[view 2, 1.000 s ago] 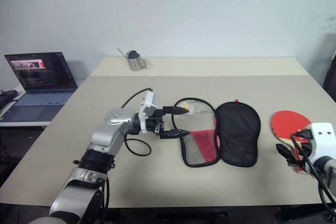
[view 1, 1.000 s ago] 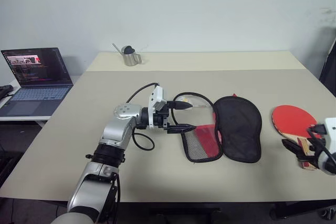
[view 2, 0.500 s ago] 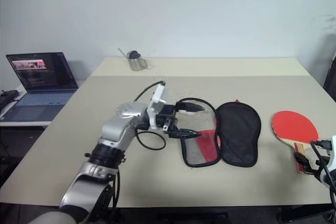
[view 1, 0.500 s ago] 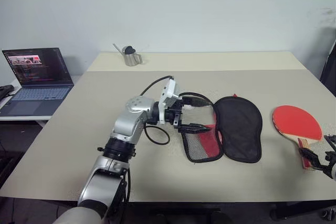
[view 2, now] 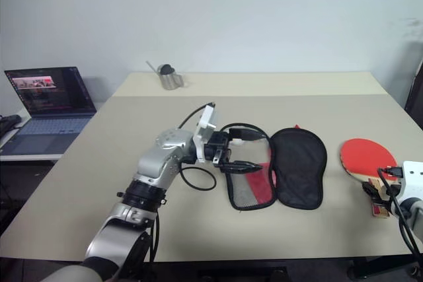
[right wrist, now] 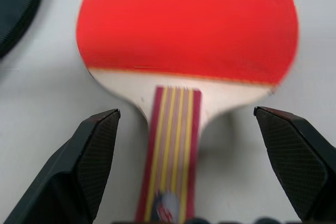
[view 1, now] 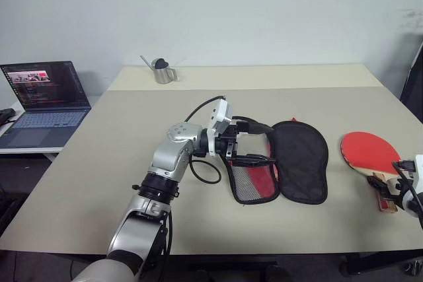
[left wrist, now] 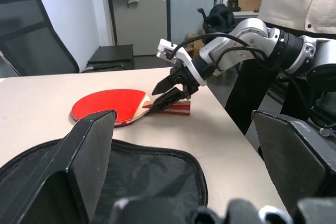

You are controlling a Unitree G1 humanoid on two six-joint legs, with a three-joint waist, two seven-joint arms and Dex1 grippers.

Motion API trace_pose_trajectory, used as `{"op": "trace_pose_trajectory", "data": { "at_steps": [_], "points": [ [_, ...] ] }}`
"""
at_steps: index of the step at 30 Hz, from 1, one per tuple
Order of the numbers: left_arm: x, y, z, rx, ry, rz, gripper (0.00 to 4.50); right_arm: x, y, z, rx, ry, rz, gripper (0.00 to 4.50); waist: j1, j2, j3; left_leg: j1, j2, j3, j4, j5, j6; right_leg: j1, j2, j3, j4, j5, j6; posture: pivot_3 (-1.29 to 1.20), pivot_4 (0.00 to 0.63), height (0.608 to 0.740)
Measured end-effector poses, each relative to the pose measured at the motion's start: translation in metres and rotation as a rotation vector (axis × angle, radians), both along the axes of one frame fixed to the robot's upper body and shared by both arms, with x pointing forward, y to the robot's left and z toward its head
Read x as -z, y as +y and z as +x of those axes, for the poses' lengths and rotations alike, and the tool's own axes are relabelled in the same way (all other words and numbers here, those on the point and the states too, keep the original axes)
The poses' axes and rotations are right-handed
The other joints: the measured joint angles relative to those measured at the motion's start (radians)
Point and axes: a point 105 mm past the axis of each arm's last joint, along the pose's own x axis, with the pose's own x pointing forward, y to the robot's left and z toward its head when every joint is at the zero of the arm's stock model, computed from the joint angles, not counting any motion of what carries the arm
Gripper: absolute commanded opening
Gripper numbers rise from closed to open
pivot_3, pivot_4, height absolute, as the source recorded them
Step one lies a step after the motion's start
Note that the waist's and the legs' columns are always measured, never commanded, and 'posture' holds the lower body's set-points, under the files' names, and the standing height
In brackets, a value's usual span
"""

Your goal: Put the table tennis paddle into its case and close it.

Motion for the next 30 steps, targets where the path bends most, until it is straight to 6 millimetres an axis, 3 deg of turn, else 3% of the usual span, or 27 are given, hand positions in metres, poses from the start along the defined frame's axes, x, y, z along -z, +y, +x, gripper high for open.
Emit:
{"op": "trace_pose_trajectory", "data": {
  "at_steps": [2, 9, 20, 28, 30],
  "points": [
    [0.0, 0.0, 0.0, -0.002, -0.001, 0.001, 4.5, 0.008, -0.002, 0.001, 0.009, 0.028, -0.005, 4.48, 0.001, 0.0, 0.0, 0.0, 0.0, 0.0, 0.0, 0.0, 0.0, 0.0, 0.0, 0.0, 0.0, 0.0, 0.0, 0.0, 0.15, 0.74],
    [0.001, 0.003, 0.002, -0.012, -0.004, 0.007, 4.5, 0.007, -0.002, 0.006, 0.021, 0.034, -0.042, 4.48, -0.001, 0.0, 0.0, 0.001, 0.0, 0.0, 0.001, 0.0, 0.0, 0.001, 0.0, 0.0, 0.0, 0.0, 0.0, 0.0, 0.15, 0.74],
    [0.004, 0.012, 0.009, -0.065, 0.002, 0.023, 4.5, 0.009, 0.007, 0.013, 0.018, 0.037, 0.004, 1.2, -0.001, -0.001, 0.0, 0.003, 0.0, 0.0, 0.002, 0.0, 0.0, 0.004, 0.0, 0.001, 0.0, -0.001, -0.002, 0.0, 0.15, 0.74],
    [0.0, 0.036, 0.029, -0.192, -0.002, 0.022, 4.5, 0.005, -0.005, 0.009, 0.115, 0.008, 0.0, 1.11, 0.002, 0.0, 0.0, 0.002, -0.001, 0.0, 0.001, 0.0, 0.0, 0.004, 0.0, 0.001, 0.0, 0.001, 0.001, 0.0, 0.15, 0.74],
    [-0.001, 0.045, 0.034, -0.235, -0.01, 0.026, 4.5, -0.007, -0.004, 0.008, 0.128, -0.017, -0.009, 1.11, -0.001, 0.0, 0.0, 0.0, 0.0, 0.0, 0.0, 0.0, 0.0, 0.0, 0.0, 0.001, 0.0, 0.001, 0.001, 0.0, 0.15, 0.74]
  ]
}}
